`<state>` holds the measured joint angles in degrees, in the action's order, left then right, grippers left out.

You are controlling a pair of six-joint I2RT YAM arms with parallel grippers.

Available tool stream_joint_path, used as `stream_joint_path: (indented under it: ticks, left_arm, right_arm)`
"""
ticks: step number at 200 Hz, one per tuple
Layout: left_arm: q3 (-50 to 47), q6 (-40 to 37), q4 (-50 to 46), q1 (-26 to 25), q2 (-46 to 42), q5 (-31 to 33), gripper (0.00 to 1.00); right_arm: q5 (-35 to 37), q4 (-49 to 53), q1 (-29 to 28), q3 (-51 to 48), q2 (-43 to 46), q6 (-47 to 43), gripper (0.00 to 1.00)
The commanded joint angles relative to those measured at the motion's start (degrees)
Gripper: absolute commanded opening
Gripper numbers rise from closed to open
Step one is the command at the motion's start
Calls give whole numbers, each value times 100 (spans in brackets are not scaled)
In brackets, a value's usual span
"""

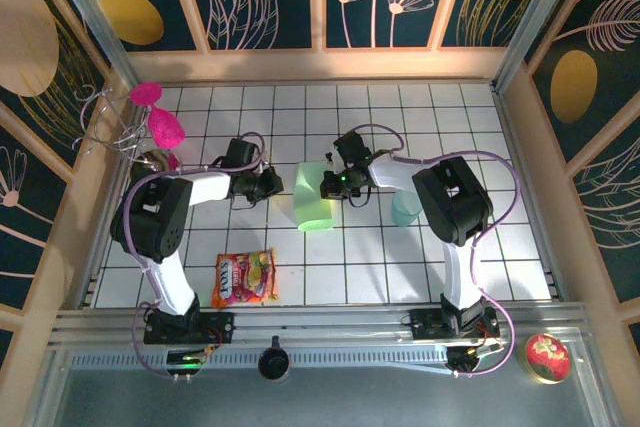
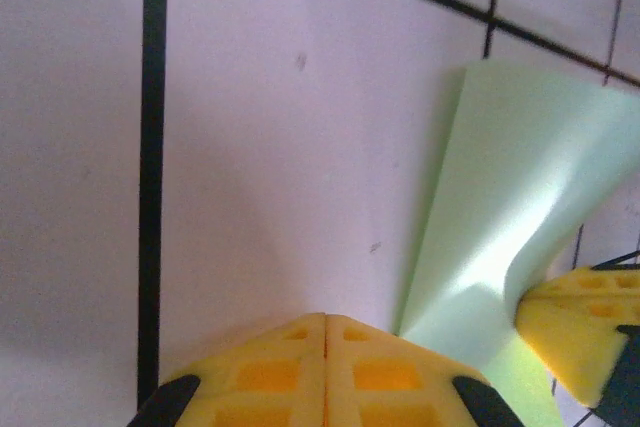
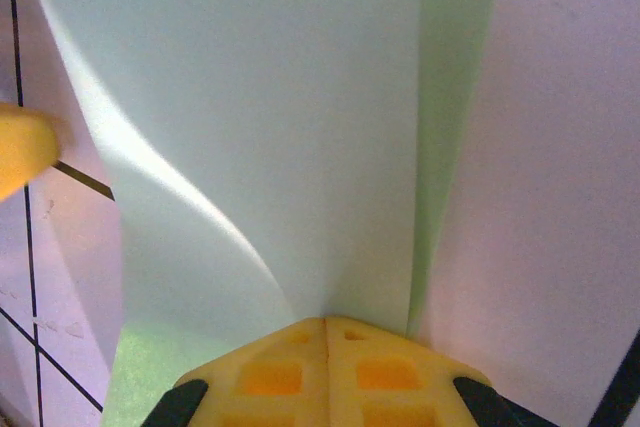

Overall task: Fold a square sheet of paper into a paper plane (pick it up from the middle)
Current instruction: First fold the square sheet of paper in half at the center of the table.

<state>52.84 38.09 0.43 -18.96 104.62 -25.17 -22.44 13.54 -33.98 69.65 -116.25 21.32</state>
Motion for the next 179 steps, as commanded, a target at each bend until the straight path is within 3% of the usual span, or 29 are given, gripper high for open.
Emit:
stream_joint_path:
  ticks: [1, 35, 102, 179]
  left_arm:
    - [252, 108, -56, -520, -144, 200, 7]
    - [411, 826, 1036, -802, 171, -384, 8]
    - [706, 538, 652, -759, 878, -216, 9]
    - [55, 130, 194, 217, 536, 503, 8]
  right_arm:
    - [2160, 1195, 128, -540, -1053, -103, 0]
    - [2165, 1151, 109, -609, -1058, -40, 0]
    - [2243, 1142, 102, -626, -1105, -40, 0]
    - [2436, 1177, 101, -645, -1106, -66, 0]
